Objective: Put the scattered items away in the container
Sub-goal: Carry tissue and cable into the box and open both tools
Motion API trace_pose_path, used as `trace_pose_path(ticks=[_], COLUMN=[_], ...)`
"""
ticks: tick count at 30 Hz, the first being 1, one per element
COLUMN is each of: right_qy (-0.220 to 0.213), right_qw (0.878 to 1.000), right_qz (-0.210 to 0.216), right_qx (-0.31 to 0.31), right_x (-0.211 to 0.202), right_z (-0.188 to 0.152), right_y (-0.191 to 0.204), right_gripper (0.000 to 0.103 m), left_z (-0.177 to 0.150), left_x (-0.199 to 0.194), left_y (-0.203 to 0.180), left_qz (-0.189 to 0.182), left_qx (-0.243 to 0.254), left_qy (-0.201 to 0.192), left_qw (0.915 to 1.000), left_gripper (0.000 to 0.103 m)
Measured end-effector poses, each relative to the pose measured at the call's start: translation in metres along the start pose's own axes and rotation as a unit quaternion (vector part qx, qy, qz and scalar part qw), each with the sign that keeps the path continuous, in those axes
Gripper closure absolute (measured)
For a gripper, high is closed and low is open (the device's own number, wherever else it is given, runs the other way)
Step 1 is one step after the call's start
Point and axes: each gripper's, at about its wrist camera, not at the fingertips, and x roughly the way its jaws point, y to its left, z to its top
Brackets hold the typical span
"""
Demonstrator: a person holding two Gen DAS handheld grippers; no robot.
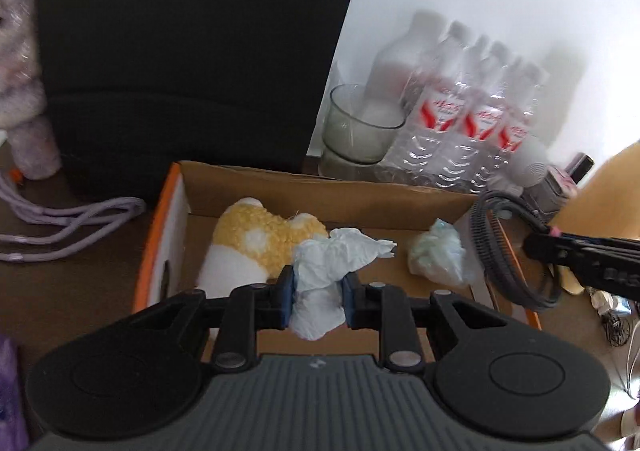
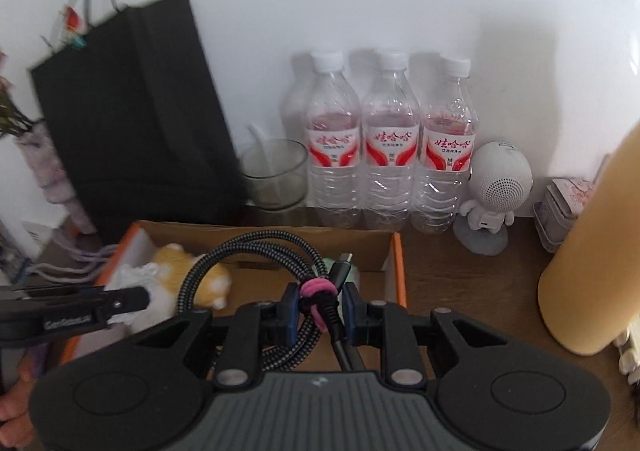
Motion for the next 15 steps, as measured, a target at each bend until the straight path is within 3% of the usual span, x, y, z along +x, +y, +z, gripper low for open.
trace_pose_path(ticks=[8, 11, 13, 15], right_qy=[0.097, 0.102, 0.112, 0.111], right_qw=[0.993, 0.989, 0.989, 0.99], right_qz=[-0.065, -0.103, -0.095, -0.084], right_qx=[-0.013, -0.031, -0.013, -0.009], right_x=[0.096, 0.113, 0.118, 0.118], right_z=[0.017, 0.015, 0.014, 0.013], right_y=[0.004, 0.005, -0.001, -0.004], right_gripper=[0.082, 0.082, 0.083, 0.081], left_z=[0.02, 0.022, 0.023, 0.022], left_x=[0.064, 0.077, 0.081, 0.08], left_y=[-0.025, -0.036, -0.039, -0.042], left_qz=[-0.003, -0.005, -0.004, -0.011], left_qx=[0.014, 0.013, 0.012, 0.02], left_qy=[0.047, 0.044, 0.044, 0.043], left_qw=[0.9988, 0.999, 0.9989, 0.9988], left_gripper=[0.076, 0.07, 0.062, 0.047])
